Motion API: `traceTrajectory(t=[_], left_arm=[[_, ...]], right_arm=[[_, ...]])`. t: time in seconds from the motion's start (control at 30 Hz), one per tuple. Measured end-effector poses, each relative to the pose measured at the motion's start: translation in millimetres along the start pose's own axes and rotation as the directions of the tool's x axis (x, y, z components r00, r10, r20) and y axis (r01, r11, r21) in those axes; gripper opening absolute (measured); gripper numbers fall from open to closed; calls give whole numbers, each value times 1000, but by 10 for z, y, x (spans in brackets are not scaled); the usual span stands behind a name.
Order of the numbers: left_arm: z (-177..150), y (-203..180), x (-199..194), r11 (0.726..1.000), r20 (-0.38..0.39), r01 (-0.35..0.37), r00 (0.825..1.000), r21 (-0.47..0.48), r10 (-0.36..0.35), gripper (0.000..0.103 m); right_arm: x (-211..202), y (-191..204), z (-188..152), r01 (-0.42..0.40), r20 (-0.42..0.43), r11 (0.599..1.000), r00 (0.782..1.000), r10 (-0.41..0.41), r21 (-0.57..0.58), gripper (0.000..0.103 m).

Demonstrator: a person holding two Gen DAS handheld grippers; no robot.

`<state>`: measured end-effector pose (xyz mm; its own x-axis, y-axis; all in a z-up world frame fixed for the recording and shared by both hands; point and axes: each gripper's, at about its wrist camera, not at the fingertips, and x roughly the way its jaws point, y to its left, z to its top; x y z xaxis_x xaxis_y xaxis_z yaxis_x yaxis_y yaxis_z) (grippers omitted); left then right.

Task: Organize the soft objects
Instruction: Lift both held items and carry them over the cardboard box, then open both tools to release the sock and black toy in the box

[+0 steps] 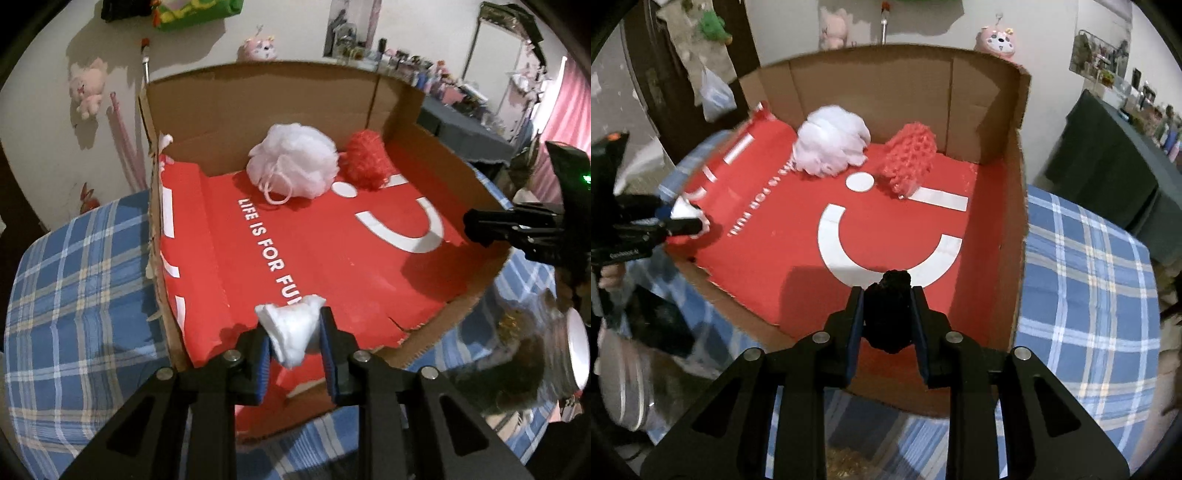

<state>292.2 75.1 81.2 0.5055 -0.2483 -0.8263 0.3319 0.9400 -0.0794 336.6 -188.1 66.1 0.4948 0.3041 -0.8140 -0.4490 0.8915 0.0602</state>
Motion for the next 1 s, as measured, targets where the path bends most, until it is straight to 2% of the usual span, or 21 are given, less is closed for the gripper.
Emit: traceTrajectory(t=[0.13,0.2,0.3,0.57,0.67,0.73,0.83,0.87,1.0], left_arm=[[36,-24,86,999,-14,-32,999,13,32,27],[53,-45,114,999,-20,-39,999,22,39,27],[63,-72,149,998,-32,-47,998,28,48,27],[94,-108,242,995,-56,-85,995,51,88,32],[96,-143,271,994,-56,-83,995,68,87,39],[107,-162,293,994,-53,-83,995,73,87,44],[108,-176,286,995,-42,-64,997,77,67,53],[106,-184,275,995,-36,-58,998,77,61,55],[107,-233,198,994,0,-65,998,87,65,74]], right_arm=[[135,67,37,59,-35,998,998,-60,-34,24],[197,122,38,118,-47,990,991,-121,-75,24],[266,173,27,160,-61,980,984,-169,-121,24],[393,144,57,161,-102,978,979,-175,-130,25],[392,168,57,160,-102,976,979,-176,-149,34],[392,199,54,140,-104,977,982,-157,-159,47],[378,272,50,155,-90,970,981,-174,-188,56],[364,286,52,163,-82,967,980,-182,-194,58],[293,259,75,167,-64,969,981,-182,-183,59]])
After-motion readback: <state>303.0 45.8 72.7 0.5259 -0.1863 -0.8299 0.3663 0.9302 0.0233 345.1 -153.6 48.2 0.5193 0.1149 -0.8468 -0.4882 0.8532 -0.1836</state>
